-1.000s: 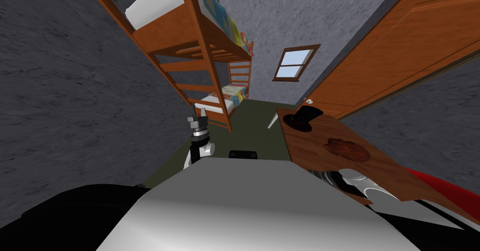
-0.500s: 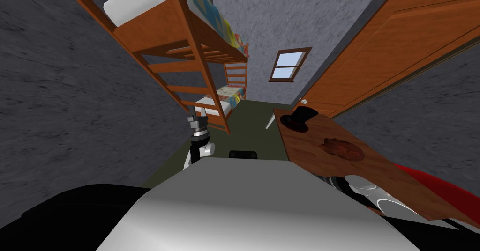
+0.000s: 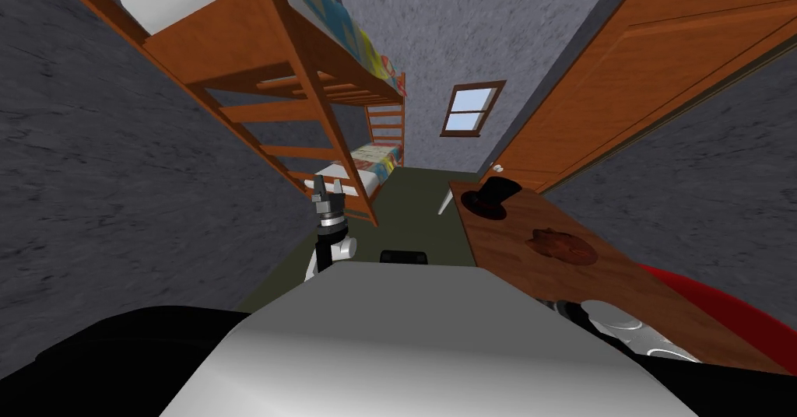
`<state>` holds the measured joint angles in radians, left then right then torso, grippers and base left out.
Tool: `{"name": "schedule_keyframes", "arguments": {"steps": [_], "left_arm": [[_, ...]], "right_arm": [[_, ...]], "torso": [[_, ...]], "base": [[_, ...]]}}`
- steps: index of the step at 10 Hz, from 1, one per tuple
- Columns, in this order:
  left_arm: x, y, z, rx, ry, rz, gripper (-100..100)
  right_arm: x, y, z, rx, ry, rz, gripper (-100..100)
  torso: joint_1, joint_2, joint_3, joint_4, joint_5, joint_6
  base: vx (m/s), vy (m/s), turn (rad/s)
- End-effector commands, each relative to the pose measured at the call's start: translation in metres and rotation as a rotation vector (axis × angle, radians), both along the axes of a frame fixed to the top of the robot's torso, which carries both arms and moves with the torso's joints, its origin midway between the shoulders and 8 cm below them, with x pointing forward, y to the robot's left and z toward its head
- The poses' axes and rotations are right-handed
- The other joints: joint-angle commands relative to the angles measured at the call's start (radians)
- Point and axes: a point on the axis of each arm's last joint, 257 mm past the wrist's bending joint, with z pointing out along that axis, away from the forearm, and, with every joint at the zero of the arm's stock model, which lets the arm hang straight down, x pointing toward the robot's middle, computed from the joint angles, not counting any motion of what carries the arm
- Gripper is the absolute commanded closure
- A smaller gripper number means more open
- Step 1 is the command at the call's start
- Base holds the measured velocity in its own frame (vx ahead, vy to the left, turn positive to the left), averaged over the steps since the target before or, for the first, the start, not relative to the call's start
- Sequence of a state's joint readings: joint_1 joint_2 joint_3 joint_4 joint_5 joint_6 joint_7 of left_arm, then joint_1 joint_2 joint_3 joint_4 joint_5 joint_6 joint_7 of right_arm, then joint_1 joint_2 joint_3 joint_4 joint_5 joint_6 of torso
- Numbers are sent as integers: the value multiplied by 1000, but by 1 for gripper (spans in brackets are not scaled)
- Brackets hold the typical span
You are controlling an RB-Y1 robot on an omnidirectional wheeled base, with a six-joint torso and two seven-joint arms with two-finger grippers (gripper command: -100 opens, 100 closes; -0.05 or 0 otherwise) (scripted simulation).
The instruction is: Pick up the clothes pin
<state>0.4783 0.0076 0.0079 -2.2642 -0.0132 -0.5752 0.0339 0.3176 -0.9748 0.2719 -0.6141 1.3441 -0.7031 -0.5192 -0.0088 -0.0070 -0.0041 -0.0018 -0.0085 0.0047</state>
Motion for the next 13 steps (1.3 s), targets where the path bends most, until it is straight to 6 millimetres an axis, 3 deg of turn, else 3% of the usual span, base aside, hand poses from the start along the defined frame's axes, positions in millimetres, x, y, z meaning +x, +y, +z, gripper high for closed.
{"name": "schedule_keyframes", "arguments": {"steps": [1,2,3,4,13], "left_arm": [[0,0,0,0,0,0,0],[0,0,0,0,0,0,0],[0,0,0,0,0,0,0],[0,0,0,0,0,0,0],[0,0,0,0,0,0,0]], "right_arm": [[-6,7,-2,8,2,17,100],[-13,-2,3,-27,-6,33,100],[-19,13,0,1,-3,56,100],[-23,8,4,-25,-15,78,100],[-86,55,12,11,2,169,100]], "torso": [[0,0,0,0,0,0],[1,1,0,0,-1,-1],[-1,-2,-1,0,0,0],[0,-2,-1,0,-1,-1],[0,1,0,0,-1,0]], "base": [[97,-45,-7],[153,-65,-177],[157,-50,-130],[186,-36,-185],[130,-31,-117]]}}
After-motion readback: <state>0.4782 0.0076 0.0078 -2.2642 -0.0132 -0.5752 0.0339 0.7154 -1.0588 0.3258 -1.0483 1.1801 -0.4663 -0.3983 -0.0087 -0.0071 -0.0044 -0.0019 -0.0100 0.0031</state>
